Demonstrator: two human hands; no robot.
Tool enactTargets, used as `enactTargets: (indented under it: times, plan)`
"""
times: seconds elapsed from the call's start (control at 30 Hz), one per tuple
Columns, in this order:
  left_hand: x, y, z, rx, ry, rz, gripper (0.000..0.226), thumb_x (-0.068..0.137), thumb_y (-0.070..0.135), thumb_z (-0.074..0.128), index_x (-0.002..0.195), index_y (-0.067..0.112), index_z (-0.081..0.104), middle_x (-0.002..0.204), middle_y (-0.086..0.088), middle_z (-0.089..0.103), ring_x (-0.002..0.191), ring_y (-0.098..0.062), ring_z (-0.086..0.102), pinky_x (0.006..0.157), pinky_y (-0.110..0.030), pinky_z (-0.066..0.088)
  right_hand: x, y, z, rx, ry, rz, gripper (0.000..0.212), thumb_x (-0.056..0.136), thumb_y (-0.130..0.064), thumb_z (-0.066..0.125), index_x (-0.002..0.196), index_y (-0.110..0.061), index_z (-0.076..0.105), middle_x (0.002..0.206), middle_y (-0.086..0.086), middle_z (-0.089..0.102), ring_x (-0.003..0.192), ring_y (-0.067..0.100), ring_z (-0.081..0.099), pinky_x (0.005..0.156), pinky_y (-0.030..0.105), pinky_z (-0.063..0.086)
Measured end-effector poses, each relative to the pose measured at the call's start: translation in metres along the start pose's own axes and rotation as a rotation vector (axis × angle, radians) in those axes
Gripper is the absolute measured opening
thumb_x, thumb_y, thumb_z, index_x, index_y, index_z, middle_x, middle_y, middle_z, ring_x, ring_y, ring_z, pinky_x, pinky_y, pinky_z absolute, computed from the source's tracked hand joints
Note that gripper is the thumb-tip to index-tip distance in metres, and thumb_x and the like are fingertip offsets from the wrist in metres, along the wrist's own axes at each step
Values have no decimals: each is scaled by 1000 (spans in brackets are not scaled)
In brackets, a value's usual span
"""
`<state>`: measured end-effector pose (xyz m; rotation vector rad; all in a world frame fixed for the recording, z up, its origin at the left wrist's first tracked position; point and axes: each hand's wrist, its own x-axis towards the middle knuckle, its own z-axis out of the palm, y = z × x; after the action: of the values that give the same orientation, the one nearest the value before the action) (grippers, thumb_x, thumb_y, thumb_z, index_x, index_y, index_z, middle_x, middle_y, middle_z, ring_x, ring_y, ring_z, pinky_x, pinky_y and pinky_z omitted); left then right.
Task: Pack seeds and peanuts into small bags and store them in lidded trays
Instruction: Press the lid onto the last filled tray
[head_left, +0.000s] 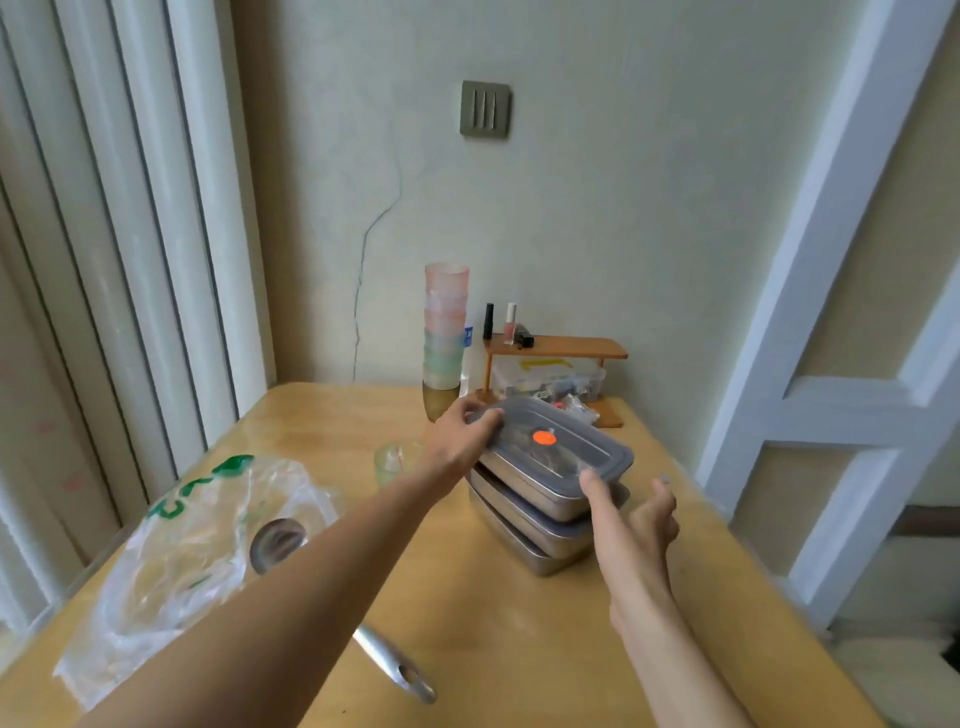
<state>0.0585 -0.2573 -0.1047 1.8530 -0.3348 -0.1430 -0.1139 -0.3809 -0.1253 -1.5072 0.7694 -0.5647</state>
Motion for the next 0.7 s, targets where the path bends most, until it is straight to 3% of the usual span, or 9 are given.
enactTargets:
  times: [0.03, 0.1, 0.17, 0.27, 0.37, 0.47, 0.57, 0.63, 0.7]
  plan:
    - [-1, 2, -2, -47, -71, -73, 39, 93, 50, 62, 121, 23, 63, 113, 4, 67, 105, -16, 63, 90, -34, 50, -1, 3, 1, 63, -58, 110, 100, 78, -71, 74, 156, -38, 20, 163, -6, 24, 142, 24, 39, 115, 49, 36]
    - [-2, 3, -3, -101, -227, -224, 46, 95, 60, 54, 126, 26, 54, 115, 4, 62, 110, -20, 58, 94, -39, 44, 3, 10, 4, 242, -232, 267, 114, 60, -87, 74, 154, -42, 29, 160, -8, 37, 140, 23, 46, 114, 57, 38]
    - [-3, 3, -3, -121, -275, -290, 48, 95, 64, 50, 128, 29, 49, 112, 4, 60, 114, -23, 56, 104, -45, 44, 10, 13, 10, 324, -303, 284, 105, 61, -89, 69, 151, -45, 37, 151, -8, 50, 138, 27, 50, 112, 61, 40]
    - [-5, -1, -3, -187, -232, -313, 51, 97, 62, 50, 130, 24, 52, 113, -1, 62, 109, -21, 59, 107, -45, 49, 25, 9, 19, 283, -226, 302, 90, 65, -87, 61, 143, -44, 45, 144, -4, 55, 132, 33, 52, 99, 61, 45]
    - [-15, -4, -1, -241, -226, -330, 47, 99, 58, 52, 126, 21, 57, 110, -2, 64, 101, -17, 60, 103, -40, 53, 40, -6, 17, 234, -215, 347, 71, 76, -78, 55, 133, -36, 56, 129, 5, 67, 114, 35, 65, 85, 56, 53]
    - [-22, -2, -1, -136, -253, -301, 52, 99, 65, 45, 122, 20, 57, 114, 0, 65, 105, -18, 60, 105, -37, 47, 51, -15, 9, 205, -169, 336, 62, 86, -69, 55, 132, -27, 58, 122, 9, 70, 109, 34, 67, 91, 54, 55]
    - [-15, 8, -5, -36, -254, -246, 74, 94, 72, 47, 138, 14, 56, 129, -3, 62, 114, -20, 57, 94, -31, 40, 50, -15, 15, 241, -126, 350, 58, 87, -67, 52, 132, -31, 56, 128, 8, 66, 112, 35, 64, 92, 56, 51]
    - [-7, 12, -6, -52, -263, -223, 63, 98, 64, 49, 135, 14, 58, 114, 1, 65, 98, -11, 59, 80, -26, 40, 45, -10, 22, 256, -107, 344, 62, 81, -70, 54, 133, -36, 53, 132, 4, 62, 115, 34, 62, 89, 56, 48]
    - [-3, 13, -3, -117, -265, -240, 46, 101, 56, 48, 126, 19, 57, 98, 6, 62, 85, -7, 56, 76, -26, 41, 40, -2, 27, 270, -94, 344, 72, 75, -75, 60, 136, -37, 50, 135, 2, 60, 118, 32, 62, 89, 53, 48]
